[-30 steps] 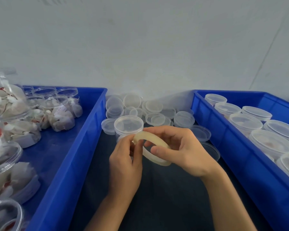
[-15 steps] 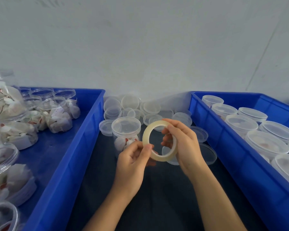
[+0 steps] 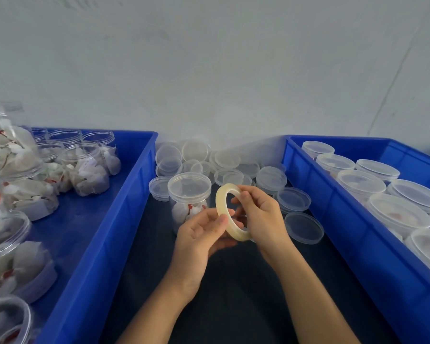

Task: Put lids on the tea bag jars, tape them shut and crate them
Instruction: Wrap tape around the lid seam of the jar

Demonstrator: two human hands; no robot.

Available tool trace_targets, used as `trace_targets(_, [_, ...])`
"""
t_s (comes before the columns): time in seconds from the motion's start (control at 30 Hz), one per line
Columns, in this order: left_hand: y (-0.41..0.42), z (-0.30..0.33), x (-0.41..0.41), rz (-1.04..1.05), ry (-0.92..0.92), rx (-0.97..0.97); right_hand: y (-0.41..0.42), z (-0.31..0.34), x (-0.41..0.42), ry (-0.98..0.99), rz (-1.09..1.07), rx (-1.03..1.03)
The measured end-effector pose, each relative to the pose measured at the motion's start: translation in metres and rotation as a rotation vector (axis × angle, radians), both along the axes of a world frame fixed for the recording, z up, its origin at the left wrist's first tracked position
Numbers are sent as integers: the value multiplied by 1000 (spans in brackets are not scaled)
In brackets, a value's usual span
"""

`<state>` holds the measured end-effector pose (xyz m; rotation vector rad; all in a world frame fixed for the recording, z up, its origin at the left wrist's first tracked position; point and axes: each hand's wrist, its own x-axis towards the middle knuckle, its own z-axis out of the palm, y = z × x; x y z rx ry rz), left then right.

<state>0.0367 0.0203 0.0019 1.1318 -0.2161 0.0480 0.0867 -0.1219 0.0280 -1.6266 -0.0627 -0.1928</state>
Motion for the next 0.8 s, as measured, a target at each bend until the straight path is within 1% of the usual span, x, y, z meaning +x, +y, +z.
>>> trace_targets(0.07, [-1, 2, -1, -7, 30, -48, 1, -1, 1, -10, -16, 31])
trace_targets(0.13, [-3, 3, 0, 108, 33, -37, 0, 0, 3, -17, -39, 65])
trace_targets(0.23, [-3, 0, 1, 346, -85, 162, -6, -1, 6, -19, -101, 119])
trace_targets(0.33, [-5, -4, -2, 428, -222, 307, -7, -3, 9, -6, -168, 109])
trace_targets(0.43, [-8, -9, -4, 547, -346, 501, -5, -6, 12, 18, -210, 85])
trace_targets(0.53, [-7, -10, -3, 672, -470, 611, -5, -9, 13, 24, -234, 78])
trace_targets(0.67, [-6, -10, -2, 711, -526, 627, -3, -10, 13, 3, -272, 63])
trace_targets(0.73, [-6, -11, -2, 693, -506, 609, -3, -10, 13, -7, -290, 52])
trace_targets(0.8, [-7, -11, -3, 662, -446, 567, -2, -10, 13, -14, -301, 43])
